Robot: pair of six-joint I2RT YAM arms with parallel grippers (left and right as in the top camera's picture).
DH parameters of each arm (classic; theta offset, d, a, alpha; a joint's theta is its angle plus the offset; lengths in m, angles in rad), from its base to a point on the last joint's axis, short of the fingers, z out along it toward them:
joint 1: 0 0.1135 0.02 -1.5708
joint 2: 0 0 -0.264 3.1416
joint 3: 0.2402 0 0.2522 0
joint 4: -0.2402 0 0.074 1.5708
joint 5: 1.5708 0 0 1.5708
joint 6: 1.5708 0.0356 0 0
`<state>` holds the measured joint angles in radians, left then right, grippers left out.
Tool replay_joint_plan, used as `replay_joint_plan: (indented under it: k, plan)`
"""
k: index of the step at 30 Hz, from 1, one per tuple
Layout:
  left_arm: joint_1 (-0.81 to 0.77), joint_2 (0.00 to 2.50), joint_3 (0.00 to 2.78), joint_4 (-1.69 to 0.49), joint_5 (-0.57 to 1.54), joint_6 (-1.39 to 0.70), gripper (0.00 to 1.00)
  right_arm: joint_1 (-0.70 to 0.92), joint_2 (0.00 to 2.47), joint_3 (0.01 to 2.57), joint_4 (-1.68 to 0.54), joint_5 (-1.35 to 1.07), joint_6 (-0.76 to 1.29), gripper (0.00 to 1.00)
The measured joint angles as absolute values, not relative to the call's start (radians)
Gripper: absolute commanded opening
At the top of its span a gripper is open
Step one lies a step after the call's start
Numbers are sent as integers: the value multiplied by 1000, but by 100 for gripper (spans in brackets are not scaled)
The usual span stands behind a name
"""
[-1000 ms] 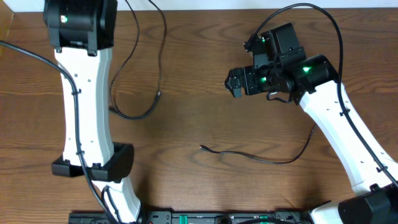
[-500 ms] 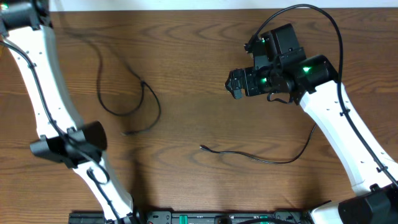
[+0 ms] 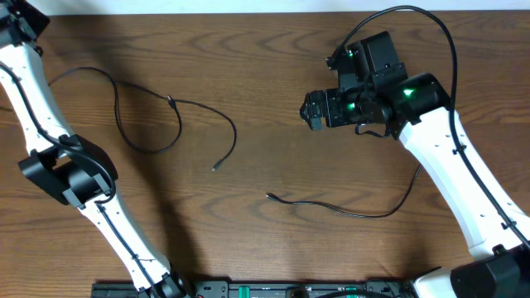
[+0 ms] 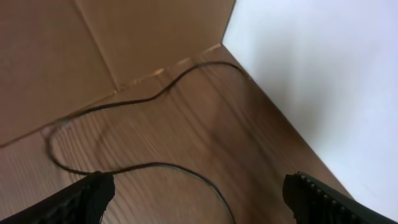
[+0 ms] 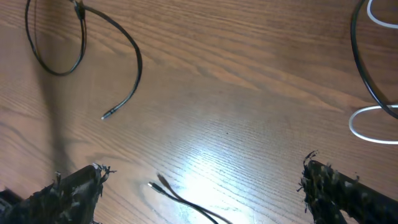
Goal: Untangle cables
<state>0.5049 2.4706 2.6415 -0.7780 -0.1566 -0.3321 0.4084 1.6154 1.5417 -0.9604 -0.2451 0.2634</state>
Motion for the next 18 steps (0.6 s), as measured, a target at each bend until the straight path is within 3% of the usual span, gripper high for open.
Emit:
replay_joint_plan:
  k: [9, 18]
  plan:
    - [493, 2383, 2642, -858, -135, -342, 93, 408, 1615, 1542, -964, -245, 263, 99]
    - [466, 2231, 2650, -1375, 276, -361, 92, 408, 1615, 1542, -961, -242, 264, 99]
